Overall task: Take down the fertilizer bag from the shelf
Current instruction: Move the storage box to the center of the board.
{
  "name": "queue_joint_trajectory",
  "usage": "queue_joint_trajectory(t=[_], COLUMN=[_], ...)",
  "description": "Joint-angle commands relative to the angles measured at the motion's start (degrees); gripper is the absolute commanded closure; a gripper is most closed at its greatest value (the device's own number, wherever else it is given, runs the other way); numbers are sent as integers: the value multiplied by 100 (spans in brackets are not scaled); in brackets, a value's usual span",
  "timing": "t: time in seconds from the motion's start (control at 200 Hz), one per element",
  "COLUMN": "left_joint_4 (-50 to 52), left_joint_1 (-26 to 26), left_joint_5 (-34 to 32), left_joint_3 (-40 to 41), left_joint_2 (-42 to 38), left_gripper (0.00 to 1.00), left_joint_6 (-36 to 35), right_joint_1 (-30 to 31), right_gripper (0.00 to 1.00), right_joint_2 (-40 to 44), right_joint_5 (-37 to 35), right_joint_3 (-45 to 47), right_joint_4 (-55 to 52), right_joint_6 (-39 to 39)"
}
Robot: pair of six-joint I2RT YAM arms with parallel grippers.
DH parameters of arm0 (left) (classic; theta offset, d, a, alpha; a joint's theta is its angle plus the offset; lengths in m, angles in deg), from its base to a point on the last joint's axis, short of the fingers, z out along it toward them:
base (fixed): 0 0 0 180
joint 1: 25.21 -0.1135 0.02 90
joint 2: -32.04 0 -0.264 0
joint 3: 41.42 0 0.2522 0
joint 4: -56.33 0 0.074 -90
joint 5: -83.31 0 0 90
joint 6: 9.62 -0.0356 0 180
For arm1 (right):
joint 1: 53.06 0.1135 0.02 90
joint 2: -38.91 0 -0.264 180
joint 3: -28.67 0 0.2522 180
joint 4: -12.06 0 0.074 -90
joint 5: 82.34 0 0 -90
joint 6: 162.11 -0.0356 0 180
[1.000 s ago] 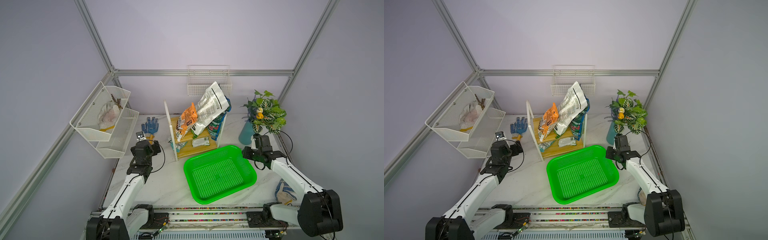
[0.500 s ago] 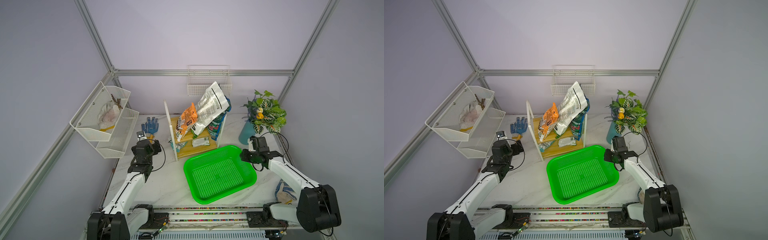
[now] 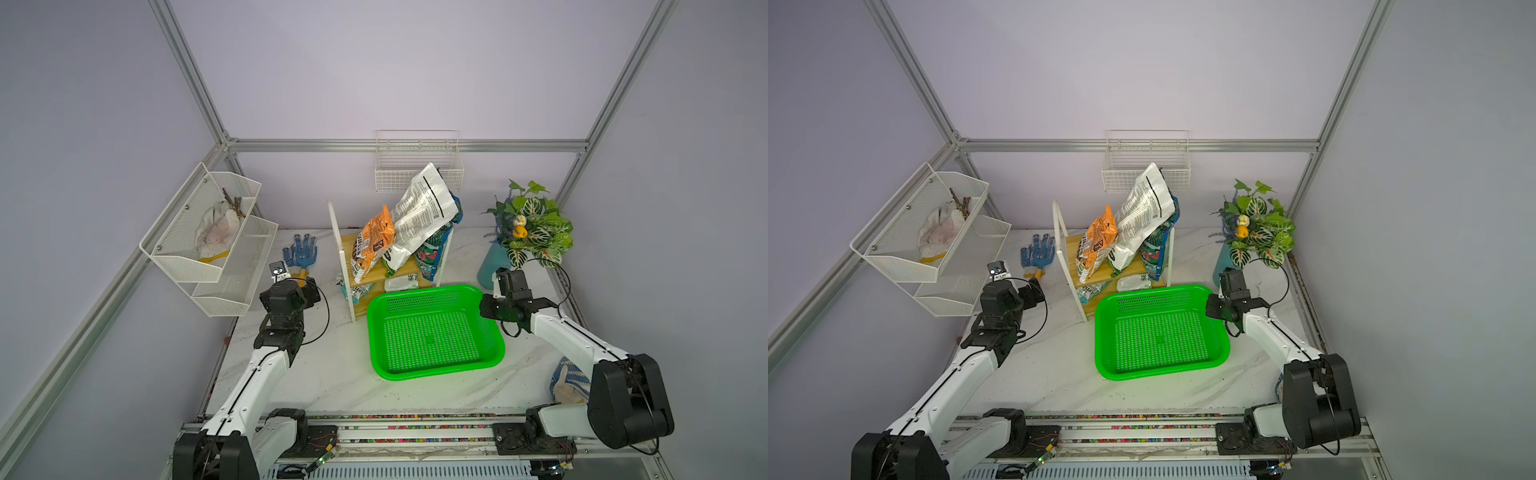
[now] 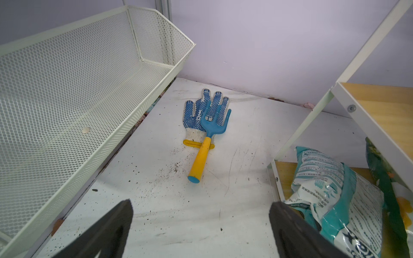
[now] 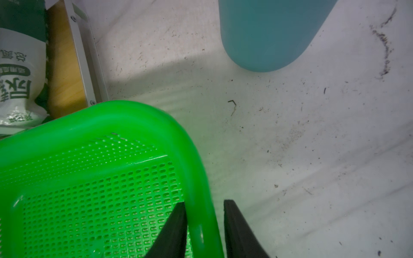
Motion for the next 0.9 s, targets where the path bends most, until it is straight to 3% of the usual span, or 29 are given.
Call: queue_joint_trajectory(t=[0.0,0.085,0.215,0.36,0.38,0.655,0.895], left_joint_4=[-115,-38,330,878,966,1909,2044], left_joint_1=[7,4,11,11,14,88,433], left_joint_5=[-135,-125,126,308,370,1191,1204], left_joint_3=[258,252,113,-327,-423,-1731,-2268], left_joint_2=[-121,-188,-403,-597,-606,-401,-422], left_gripper=[0,0,0,0,0,0,0], left_joint_6=[33,31,-60,-180,-218,-93,27], right_joint_1=[-5,-9,-4,3,8,100,357], right_gripper=[67,60,41,36,30,29,30], right_joint_2=[-278,-369,-15,511,570,1278,1615], right_joint_5=[-553,-633,-465,-241,-222,486,1670], right_joint_3=[-299,-478,-530,-603,-628,-853,-1319], right_joint_4=[7,-132,-175,-429,-489,-1198,-1284], right_joint_6=[266,281,225,235,228,89,-158])
